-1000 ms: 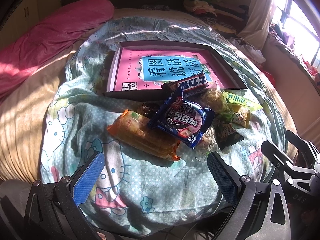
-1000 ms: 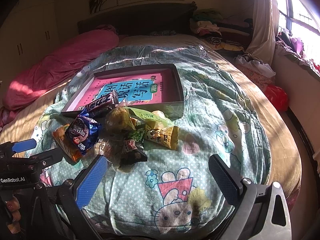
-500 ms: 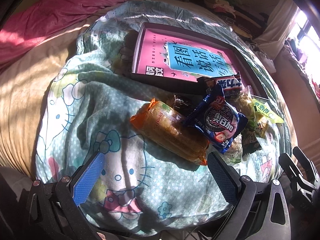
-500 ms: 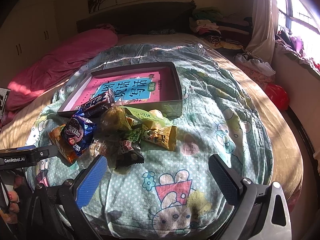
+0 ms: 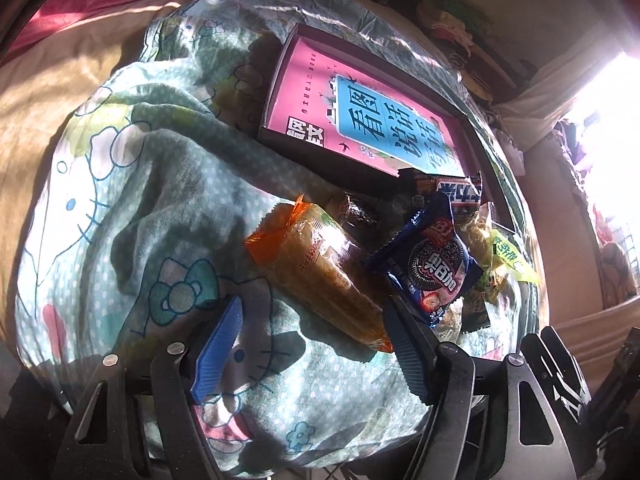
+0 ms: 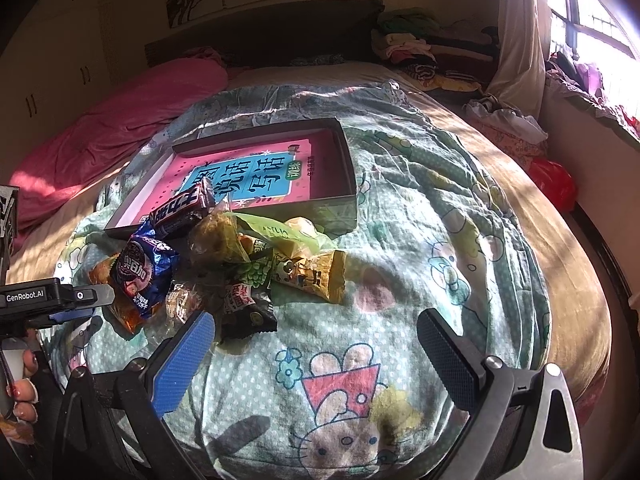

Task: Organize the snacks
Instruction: 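Move the left tool down onto the orange-wrapped wafer roll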

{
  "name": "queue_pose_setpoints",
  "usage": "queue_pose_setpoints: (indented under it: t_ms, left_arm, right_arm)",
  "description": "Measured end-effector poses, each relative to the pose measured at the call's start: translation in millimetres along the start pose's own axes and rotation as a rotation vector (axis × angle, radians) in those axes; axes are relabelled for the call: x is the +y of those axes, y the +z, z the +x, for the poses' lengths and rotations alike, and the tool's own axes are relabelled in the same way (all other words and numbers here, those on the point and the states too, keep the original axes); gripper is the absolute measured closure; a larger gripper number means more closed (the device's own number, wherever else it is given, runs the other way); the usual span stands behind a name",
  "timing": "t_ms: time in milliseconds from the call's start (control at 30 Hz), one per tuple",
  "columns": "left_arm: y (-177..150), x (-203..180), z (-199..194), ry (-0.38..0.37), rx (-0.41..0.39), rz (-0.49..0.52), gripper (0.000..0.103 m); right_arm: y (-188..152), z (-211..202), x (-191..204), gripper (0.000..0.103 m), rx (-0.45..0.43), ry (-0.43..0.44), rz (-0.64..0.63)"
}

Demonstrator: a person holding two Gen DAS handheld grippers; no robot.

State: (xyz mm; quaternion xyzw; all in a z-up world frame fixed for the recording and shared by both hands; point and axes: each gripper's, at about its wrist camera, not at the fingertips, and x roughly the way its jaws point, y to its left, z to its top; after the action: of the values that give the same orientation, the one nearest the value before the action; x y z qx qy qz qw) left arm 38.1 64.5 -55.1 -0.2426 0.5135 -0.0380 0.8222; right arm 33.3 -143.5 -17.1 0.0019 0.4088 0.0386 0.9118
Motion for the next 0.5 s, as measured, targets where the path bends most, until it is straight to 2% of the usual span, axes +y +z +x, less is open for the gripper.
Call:
queue_pose_setpoints:
  t_ms: [167,500]
  left_arm:
    - [2.4,4.9,5.1,-0.074,0.013,-0.046,0.053]
    - [8.2,0.5,19.9,-0.128,0.023,-0.077,0.054]
  right_arm:
    - [2.5,3.0,-2.1,0.001,-0.006,-0.011,0.005]
    - [16.0,26.5,-6.9,0.001,-0.013,-0.027,-0.049]
